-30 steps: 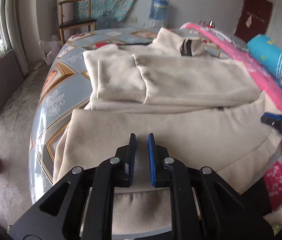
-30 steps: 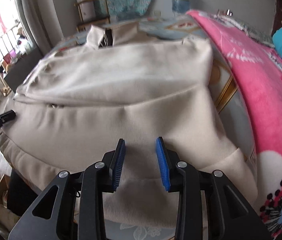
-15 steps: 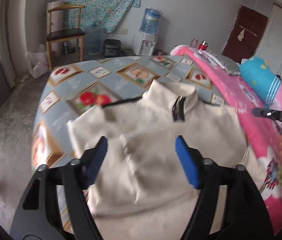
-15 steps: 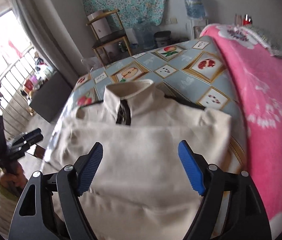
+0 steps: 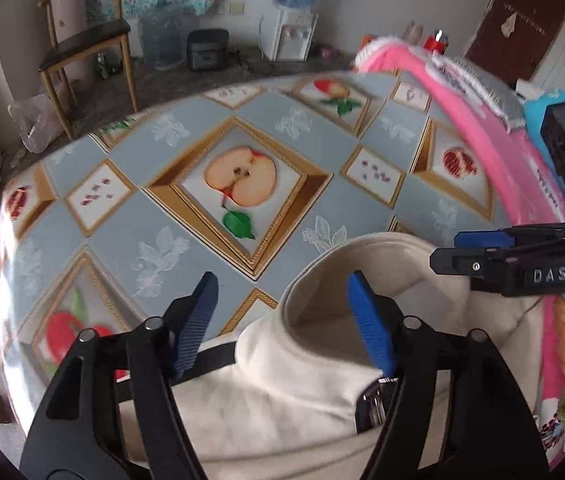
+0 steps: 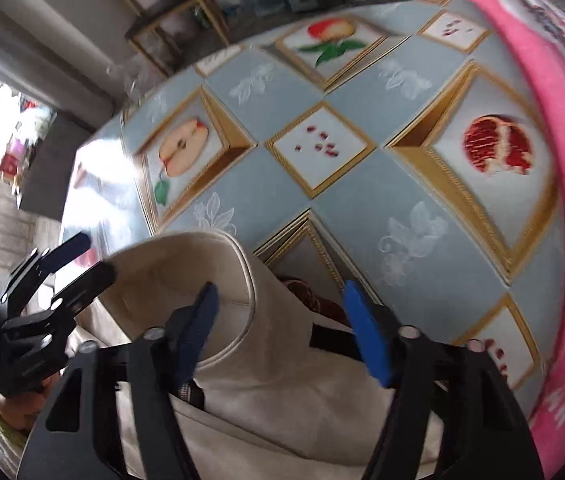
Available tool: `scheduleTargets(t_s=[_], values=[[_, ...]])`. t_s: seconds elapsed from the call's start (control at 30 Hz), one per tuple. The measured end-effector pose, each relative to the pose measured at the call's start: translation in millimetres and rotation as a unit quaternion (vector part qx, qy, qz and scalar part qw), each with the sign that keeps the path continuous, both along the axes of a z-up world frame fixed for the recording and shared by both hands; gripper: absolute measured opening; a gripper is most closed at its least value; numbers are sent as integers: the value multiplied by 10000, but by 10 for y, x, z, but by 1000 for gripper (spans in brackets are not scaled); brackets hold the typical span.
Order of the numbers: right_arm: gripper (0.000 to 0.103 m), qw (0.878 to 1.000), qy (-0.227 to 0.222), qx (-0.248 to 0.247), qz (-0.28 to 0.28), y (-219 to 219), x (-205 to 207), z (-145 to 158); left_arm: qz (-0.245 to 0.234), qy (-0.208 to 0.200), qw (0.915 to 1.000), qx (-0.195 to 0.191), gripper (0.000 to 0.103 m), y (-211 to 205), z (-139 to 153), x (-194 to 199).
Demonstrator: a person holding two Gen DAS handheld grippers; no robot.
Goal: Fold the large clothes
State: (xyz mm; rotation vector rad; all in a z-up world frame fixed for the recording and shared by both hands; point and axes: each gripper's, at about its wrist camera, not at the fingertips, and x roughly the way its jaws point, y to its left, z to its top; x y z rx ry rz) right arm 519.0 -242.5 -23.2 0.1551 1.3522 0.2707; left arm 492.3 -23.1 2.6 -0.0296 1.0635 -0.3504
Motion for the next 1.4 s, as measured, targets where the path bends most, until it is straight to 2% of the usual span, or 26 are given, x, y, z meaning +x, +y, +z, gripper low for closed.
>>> scheduleTargets(t_s=[0.03, 0.07, 0.1, 0.13, 0.17, 0.27, 0.4, 0.5, 0.6, 0.67, 0.73, 0.83, 0.9, 0.97, 1.03, 1.1, 1.13, 1.2, 1.27, 1.33, 1.4], values=[[26, 9999, 36, 14, 144, 39, -18, -31, -58, 68, 9999, -51, 49, -16, -49, 31], [19, 9997, 10, 62, 241, 60, -56, -20, -114, 106, 9998, -122, 42, -33, -85, 40], [10, 9995, -62, 82, 308, 74, -97, 18, -184, 79, 9996, -187, 25, -40, -89, 23], [8, 9989, -205, 73, 404, 88, -155, 81, -273, -27, 9993, -251, 11, -36, -59, -21], [7, 9977, -411, 69, 536, 107, -248, 175, -380, -159, 9987, -284, 7, -32, -17, -83], [6, 9919, -870, -8, 928, 154, -560, 407, -896, -647, 9934, -310, 7, -34, 195, -389], [6, 9790, -1346, -405, 1475, 231, -1084, 554, -1662, -1082, 9799, -235, 6, -18, 427, -962], [7, 9724, -1226, -676, 1868, 268, -1428, 414, -1929, -990, 9760, -201, 6, 24, 392, -1297], [15, 9685, -996, -866, 2112, 255, -1658, 356, -2170, -880, 9722, 50, 6, 34, 188, -1579], [22, 9703, -1039, -530, 2120, 167, -1737, 486, -2296, -875, 9690, 263, 6, 19, 64, -1701], [28, 9707, -1292, 140, 2021, 60, -1755, 731, -2384, -831, 9671, 325, 7, 22, -28, -1782], [29, 9702, -1437, 954, 1705, 26, -1611, 861, -2385, -769, 9676, 297, 9, 40, -92, -1799], [29, 9720, -1339, 1061, 1614, 160, -1518, 777, -2345, -736, 9690, 232, 11, 55, -91, -1805], [29, 9760, -1153, 871, 1631, 355, -1424, 541, -2294, -704, 9707, 100, 20, 93, -53, -1832], [29, 9806, -775, 703, 1659, 501, -1383, 238, -2228, -715, 9722, -89, 37, 168, 9, -1886], [29, 9841, -319, 409, 1697, 600, -1391, -111, -2180, -700, 9730, -288, 43, 245, 62, -1938], [29, 9834, -482, 409, 1700, 596, -1438, -89, -2111, -658, 9744, -402, 45, 309, 91, -1957], [29, 9835, -453, 369, 1714, 562, -1490, 4, -1925, -530, 9782, -577, 48, 405, 124, -1938], [29, 9845, -515, 632, 1555, 432, -1533, 169, -1693, -371, 9810, -870, 48, 503, 154, -1857], [41, 9868, -641, 785, 1265, 238, -1569, 339, -1355, -158, 9822, -1291, 48, 622, 158, -1727], [47, 9884, -680, 1016, 903, 39, -1597, 426, -908, 171, 9776, -1891, 48, 758, 109, -1542]])
